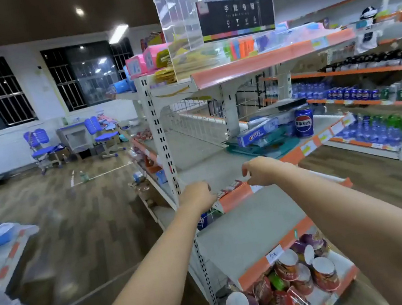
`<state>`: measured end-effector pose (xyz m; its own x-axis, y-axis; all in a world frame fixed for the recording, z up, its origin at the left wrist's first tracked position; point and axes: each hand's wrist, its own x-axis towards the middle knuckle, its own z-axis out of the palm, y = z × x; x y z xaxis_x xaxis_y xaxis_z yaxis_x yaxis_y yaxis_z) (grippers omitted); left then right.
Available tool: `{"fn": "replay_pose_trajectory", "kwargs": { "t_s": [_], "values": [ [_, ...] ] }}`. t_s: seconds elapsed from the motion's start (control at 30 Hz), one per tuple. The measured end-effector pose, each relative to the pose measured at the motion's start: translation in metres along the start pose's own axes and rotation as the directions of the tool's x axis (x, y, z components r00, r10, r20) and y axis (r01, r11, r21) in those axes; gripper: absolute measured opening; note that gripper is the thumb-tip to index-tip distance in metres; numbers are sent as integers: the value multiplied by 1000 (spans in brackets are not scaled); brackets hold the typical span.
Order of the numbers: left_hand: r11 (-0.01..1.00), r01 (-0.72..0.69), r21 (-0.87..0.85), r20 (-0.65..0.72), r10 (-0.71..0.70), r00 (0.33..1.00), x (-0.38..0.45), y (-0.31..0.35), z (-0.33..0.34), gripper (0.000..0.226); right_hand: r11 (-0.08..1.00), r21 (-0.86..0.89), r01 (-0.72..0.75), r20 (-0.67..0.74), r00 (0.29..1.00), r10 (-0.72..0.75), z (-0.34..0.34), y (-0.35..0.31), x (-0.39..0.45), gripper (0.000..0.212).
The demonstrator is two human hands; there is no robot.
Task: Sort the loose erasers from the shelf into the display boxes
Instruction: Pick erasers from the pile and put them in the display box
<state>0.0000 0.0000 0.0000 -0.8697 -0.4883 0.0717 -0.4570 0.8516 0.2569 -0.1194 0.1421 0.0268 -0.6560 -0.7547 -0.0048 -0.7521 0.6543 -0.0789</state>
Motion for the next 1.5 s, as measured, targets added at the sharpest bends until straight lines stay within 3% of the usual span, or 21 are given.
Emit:
{"fn": "replay_pose_trajectory", "kwargs": {
  "t_s": [0.27,0.5,0.8,1.2,1.37,1.5],
  "values": [
    [978,183,-97,136,-169,976,48,-3,37,46,981,31,192,89,977,-194,32,24,78,34],
    [970,180,-164,194,-148,970,64,-13,46,46,931,123,344,136,924,-359,47,40,117,30],
    [976,146,-162,205,-112,972,77,-22,47,38,902,183,391,105,904,-413,54,54,131,29],
    [999,29,25,148,-33,989,87,-19,43,39,885,316,342,29,929,-370,72,58,138,24],
    [991,89,-99,-23,-91,996,77,-47,42,30,785,490,379,-99,919,-382,67,37,132,23],
    [979,114,-171,-169,-143,975,60,-85,30,30,710,535,458,-191,884,-427,62,-5,133,20]
  ]
}}
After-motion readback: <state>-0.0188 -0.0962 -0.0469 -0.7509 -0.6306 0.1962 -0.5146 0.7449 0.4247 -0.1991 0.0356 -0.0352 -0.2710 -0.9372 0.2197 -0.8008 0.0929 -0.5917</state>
